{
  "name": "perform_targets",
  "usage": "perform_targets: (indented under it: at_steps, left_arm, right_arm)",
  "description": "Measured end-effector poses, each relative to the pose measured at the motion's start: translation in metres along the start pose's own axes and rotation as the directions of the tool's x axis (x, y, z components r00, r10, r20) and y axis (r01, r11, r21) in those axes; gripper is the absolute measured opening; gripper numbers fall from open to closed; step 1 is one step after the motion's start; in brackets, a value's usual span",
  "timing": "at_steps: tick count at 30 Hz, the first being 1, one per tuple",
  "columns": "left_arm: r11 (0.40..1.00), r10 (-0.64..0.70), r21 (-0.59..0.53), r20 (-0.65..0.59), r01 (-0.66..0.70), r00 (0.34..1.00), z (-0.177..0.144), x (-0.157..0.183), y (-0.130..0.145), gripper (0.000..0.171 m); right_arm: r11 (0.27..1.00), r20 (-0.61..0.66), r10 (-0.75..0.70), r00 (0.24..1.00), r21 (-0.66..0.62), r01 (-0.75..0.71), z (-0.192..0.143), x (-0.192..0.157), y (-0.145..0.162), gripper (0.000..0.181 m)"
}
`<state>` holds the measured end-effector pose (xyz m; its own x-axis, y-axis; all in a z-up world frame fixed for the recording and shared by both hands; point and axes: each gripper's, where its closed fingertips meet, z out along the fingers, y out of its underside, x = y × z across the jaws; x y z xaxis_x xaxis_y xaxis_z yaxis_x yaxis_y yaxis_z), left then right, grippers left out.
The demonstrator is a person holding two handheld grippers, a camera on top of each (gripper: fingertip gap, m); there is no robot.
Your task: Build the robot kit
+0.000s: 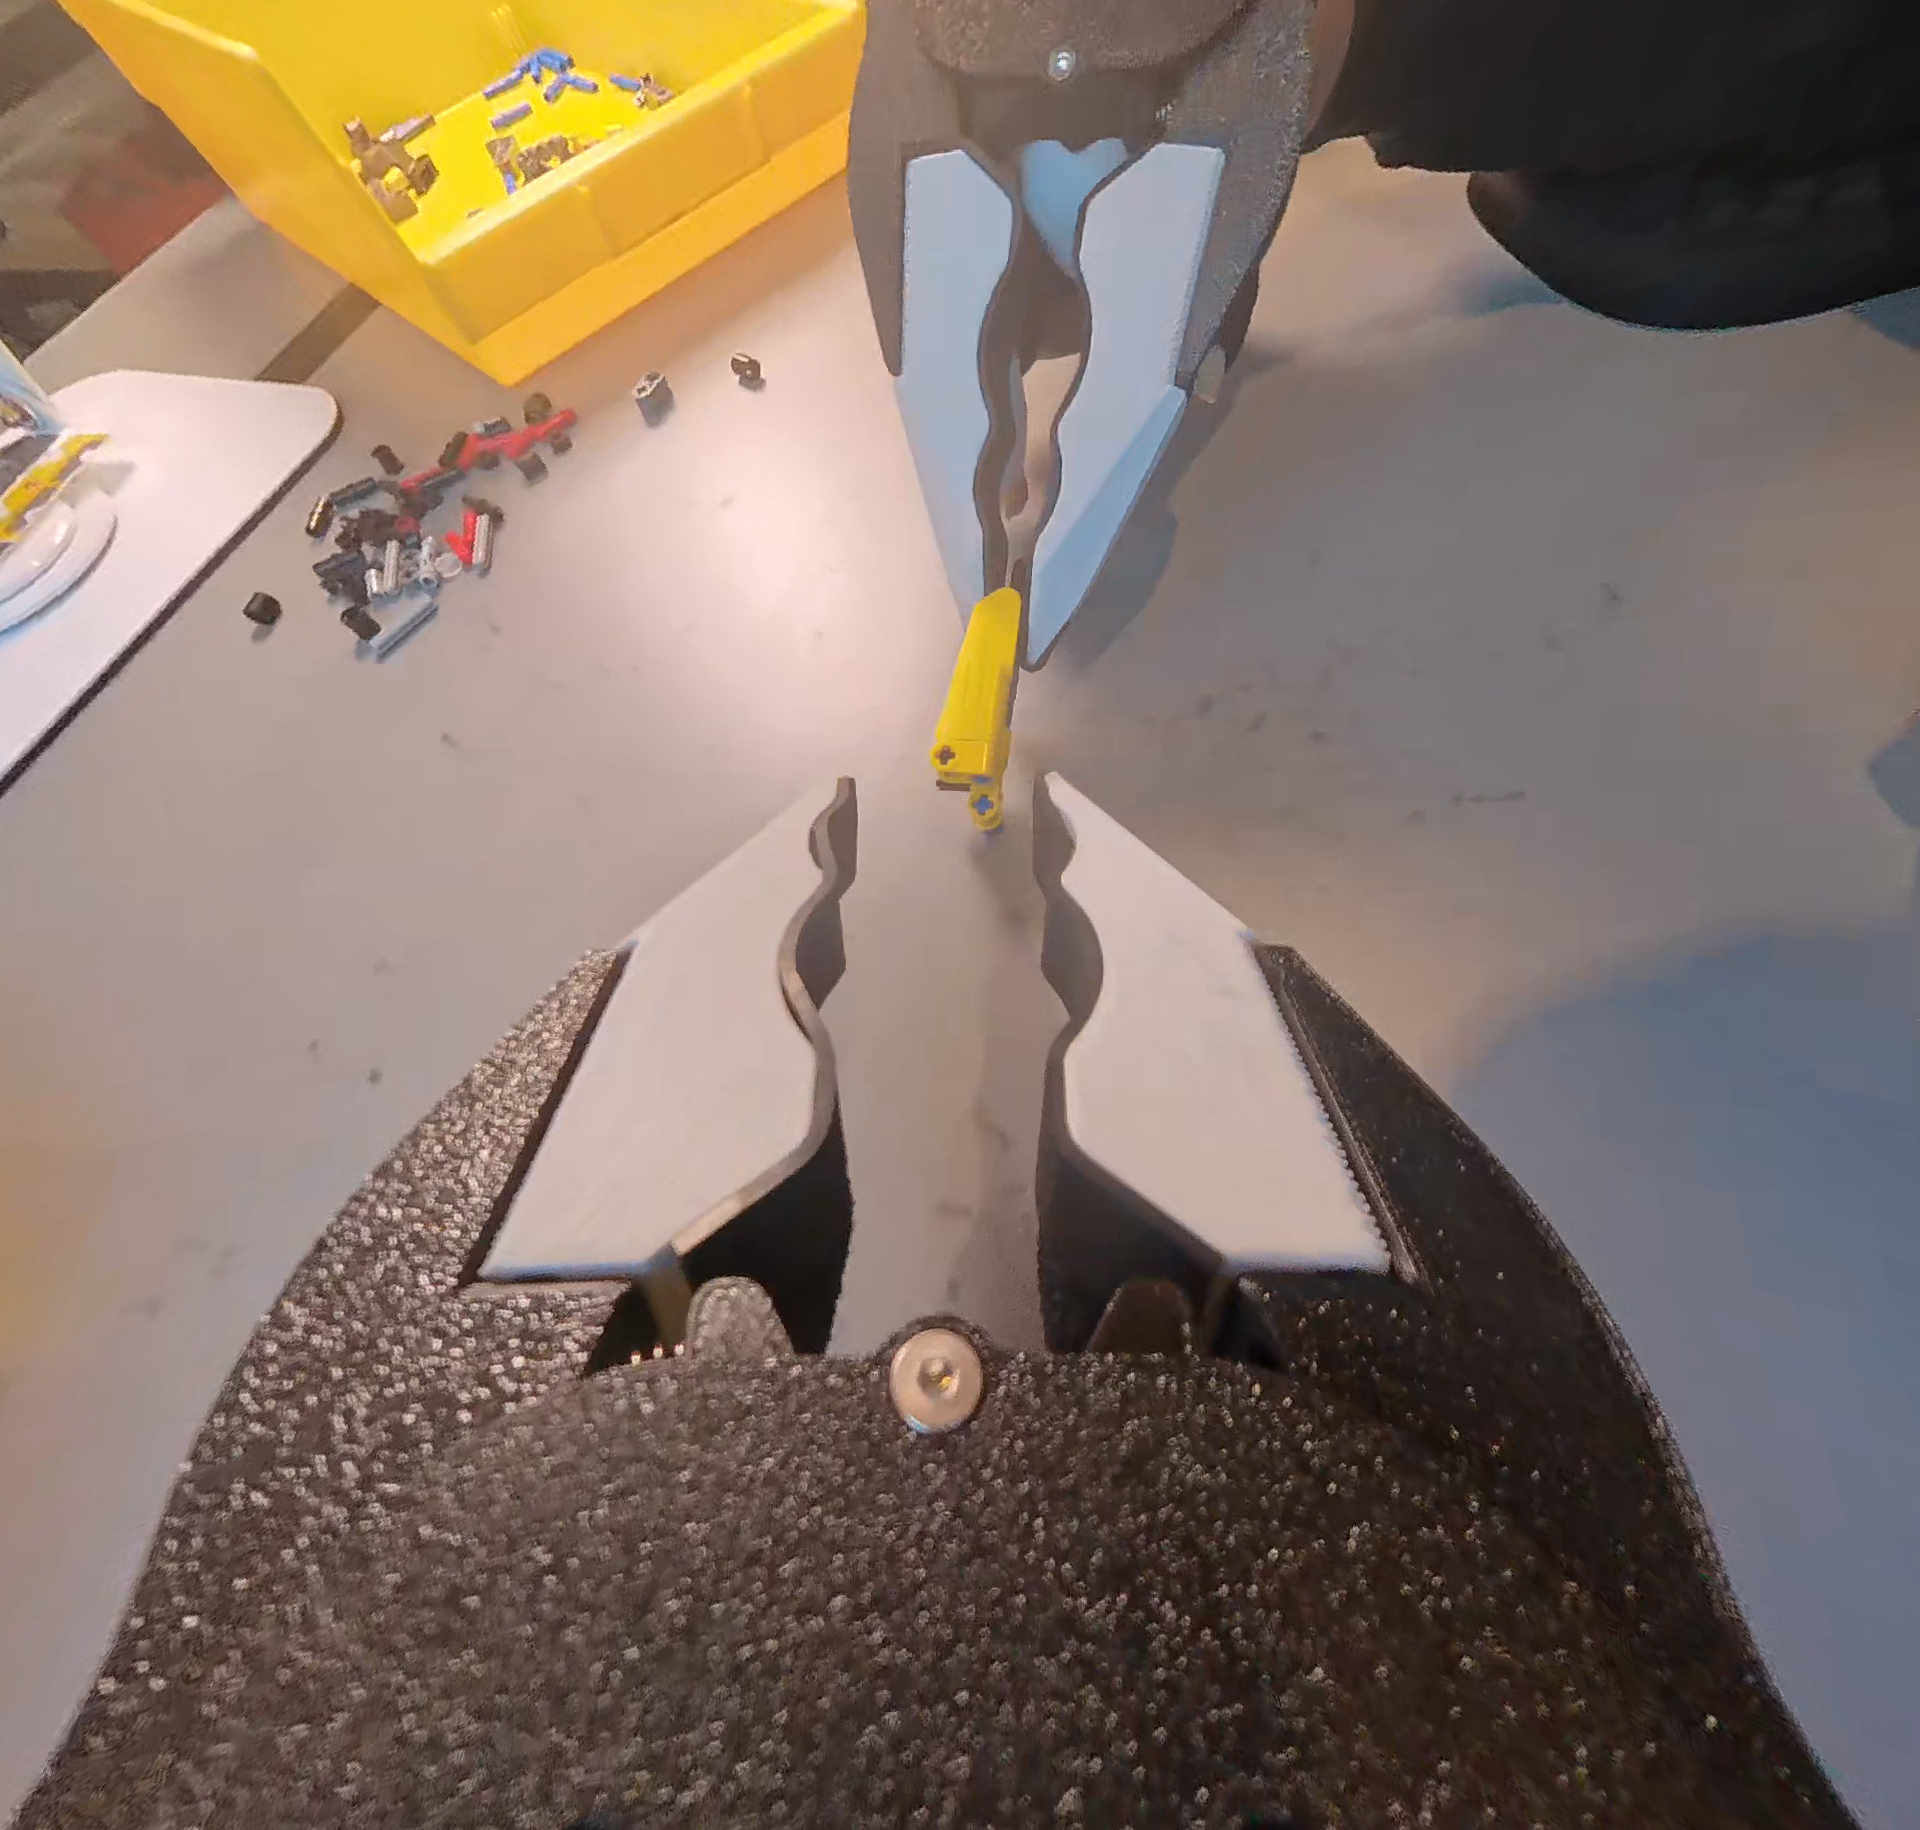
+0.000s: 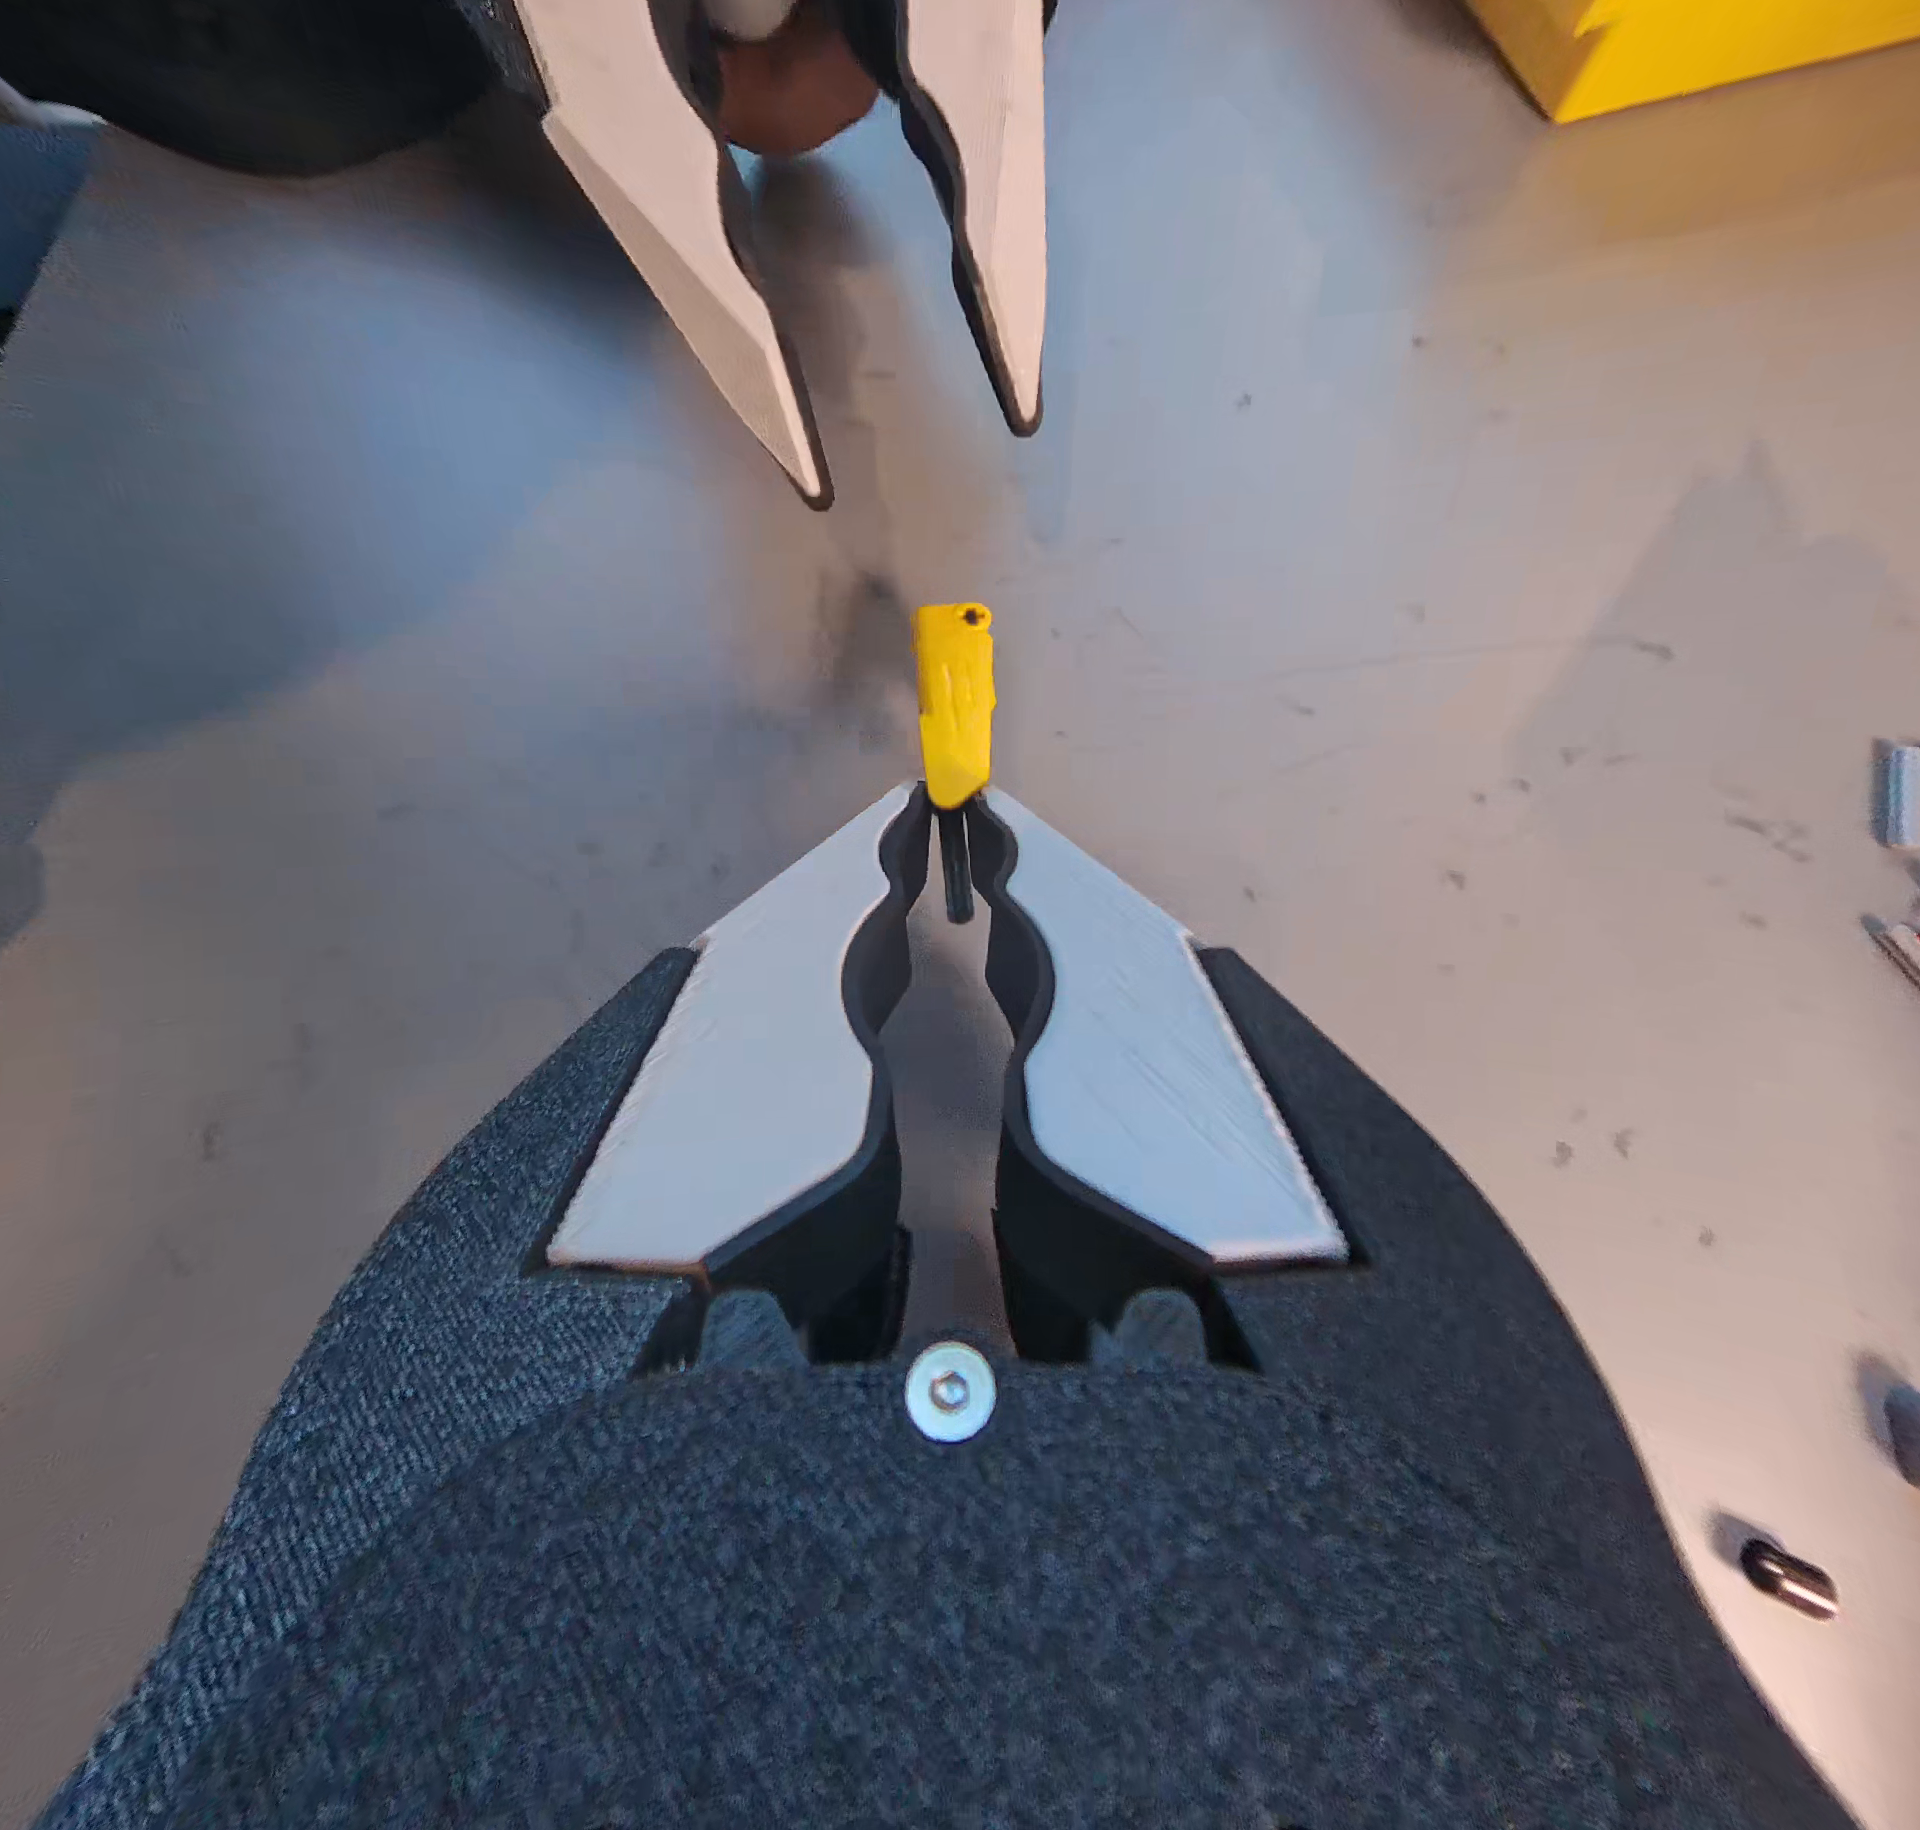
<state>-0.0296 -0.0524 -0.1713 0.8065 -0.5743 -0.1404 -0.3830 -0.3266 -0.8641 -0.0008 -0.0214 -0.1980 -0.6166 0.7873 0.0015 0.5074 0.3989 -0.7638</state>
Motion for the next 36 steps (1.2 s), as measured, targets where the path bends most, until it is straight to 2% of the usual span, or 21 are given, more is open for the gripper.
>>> perform_targets:
  at_steps: [7, 20, 24, 29, 32, 36]
  left_arm:
    - [0.999, -0.053, -0.006, 0.038, 0.053, 0.998, 0.0, -0.009, 0.003, 0.034]
    - [0.973, -0.186, 0.163, 0.152, 0.161, 0.971, -0.021, -0.039, -0.018, 0.051]
    - [0.972, -0.186, 0.181, 0.202, 0.15, 0.962, -0.025, -0.046, -0.019, 0.05]
    - [0.953, -0.221, 0.267, 0.275, 0.146, 0.936, -0.04, -0.062, -0.028, 0.045]
    - [0.939, -0.254, 0.306, 0.298, 0.16, 0.92, -0.048, -0.069, -0.031, 0.043]
    - [0.938, -0.26, 0.308, 0.32, 0.16, 0.911, -0.048, -0.075, -0.027, 0.042]
  right_arm:
    - [0.999, -0.028, -0.004, 1.0, -0.042, 0.003, 0.002, 0.005, 0.006, 0.007]
    - [0.998, -0.074, 0.004, 0.997, -0.063, -0.009, -0.001, 0.015, 0.013, 0.018]
    - [0.999, -0.074, 0.022, 0.997, 0.026, -0.02, -0.01, 0.018, -0.002, 0.029]
    - [0.971, -0.162, 0.064, 0.985, 0.237, -0.024, -0.032, 0.037, -0.034, 0.047]
    - [0.946, -0.242, 0.076, 0.967, 0.325, 0.007, -0.045, 0.049, -0.047, 0.047]
    - [0.927, -0.314, 0.098, 0.944, 0.375, 0.028, -0.054, 0.062, -0.05, 0.042]
